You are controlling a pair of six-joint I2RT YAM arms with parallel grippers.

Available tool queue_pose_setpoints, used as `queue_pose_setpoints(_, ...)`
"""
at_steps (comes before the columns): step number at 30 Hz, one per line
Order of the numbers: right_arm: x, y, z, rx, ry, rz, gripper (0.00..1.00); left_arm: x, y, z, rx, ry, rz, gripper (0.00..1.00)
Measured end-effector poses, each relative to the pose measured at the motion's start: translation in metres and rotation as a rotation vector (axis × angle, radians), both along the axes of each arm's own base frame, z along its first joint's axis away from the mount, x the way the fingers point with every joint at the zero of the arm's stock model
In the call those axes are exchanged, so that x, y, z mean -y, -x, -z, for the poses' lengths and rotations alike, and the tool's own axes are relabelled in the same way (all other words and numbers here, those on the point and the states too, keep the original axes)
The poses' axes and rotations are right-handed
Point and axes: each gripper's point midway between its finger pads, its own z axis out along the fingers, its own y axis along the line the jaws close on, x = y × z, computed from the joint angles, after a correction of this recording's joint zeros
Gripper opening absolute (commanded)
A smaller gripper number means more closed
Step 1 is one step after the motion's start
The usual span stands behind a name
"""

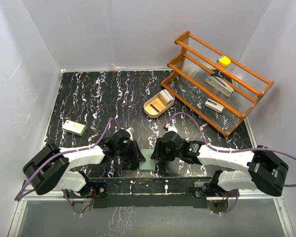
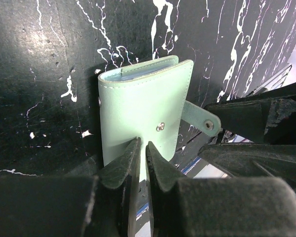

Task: Put the credit cards into the card holder
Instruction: Close the card holder at the center of the board.

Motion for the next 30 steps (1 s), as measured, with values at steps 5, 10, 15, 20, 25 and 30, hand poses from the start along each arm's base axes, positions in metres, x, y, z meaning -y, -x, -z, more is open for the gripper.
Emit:
queue_pose_setpoints(5, -0.017, -0.005, -0.007, 0.0, -0.03, -0.018, 0.42, 0.001, 0.0, 0.0, 0.0, 0.011, -0.008, 0.09)
queue_pose_setpoints(10, -0.02, -0.007, -0.013, 0.01, -0.038, -0.017, 0.38, 0.001, 0.0, 0.001, -0.003, 0.019, -0.017, 0.09)
queue_pose_setpoints(15, -0.006, -0.008, -0.011, 0.018, 0.011, 0.013, 0.29, 0.001, -0.001, 0.0, -0.006, 0.021, -0.021, 0.09)
queue_pose_setpoints(20, 0.003, -0.007, -0.016, 0.03, -0.025, 0.04, 0.29, 0.001, -0.001, 0.0, -0.012, 0.022, -0.027, 0.09)
queue_pose_setpoints(25, 0.002, 0.001, -0.005, -0.013, -0.068, 0.039, 0.37, 0.001, -0.001, 0.0, -0.016, 0.023, -0.031, 0.09)
queue_pose_setpoints(30, -0.005, 0.006, 0.0, -0.045, -0.111, 0.034, 0.33, 0.002, -0.001, 0.0, -0.017, 0.026, -0.033, 0.09)
